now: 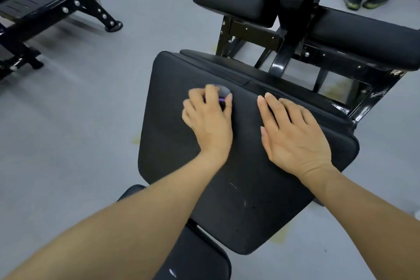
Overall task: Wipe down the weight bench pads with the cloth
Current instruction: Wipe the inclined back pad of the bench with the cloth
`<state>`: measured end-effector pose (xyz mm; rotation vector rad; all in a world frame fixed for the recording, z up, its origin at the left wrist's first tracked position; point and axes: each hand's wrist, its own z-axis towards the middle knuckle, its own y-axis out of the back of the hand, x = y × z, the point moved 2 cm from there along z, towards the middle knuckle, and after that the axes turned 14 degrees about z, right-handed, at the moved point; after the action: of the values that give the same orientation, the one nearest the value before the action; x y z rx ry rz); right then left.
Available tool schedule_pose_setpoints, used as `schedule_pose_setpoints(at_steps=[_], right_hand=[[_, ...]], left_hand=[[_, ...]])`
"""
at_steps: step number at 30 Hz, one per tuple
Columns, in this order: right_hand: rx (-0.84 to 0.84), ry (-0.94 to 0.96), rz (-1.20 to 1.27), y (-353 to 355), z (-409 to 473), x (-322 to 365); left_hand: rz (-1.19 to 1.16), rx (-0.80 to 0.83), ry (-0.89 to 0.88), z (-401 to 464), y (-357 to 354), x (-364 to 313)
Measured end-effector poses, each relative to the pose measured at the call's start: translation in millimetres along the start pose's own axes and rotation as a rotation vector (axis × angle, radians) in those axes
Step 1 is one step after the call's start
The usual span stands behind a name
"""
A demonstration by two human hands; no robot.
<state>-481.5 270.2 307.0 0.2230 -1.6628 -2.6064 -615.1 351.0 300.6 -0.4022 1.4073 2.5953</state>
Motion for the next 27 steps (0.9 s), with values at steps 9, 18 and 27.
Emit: schedule_pose_setpoints(at_steps=[9,18,27], right_hand=[[-0.034,0.014,-0.030,-1,1,1],[-0.028,0.009,-0.013,0,0,0],[-0.024,0.015,-0.038,0,1,2]], left_hand=[[-0.022,0.010,0.068,39,-16,43],[-0.006,0.041,-0.047,-36,4,17],[0.041,0.169,0.416,32,-21,79]])
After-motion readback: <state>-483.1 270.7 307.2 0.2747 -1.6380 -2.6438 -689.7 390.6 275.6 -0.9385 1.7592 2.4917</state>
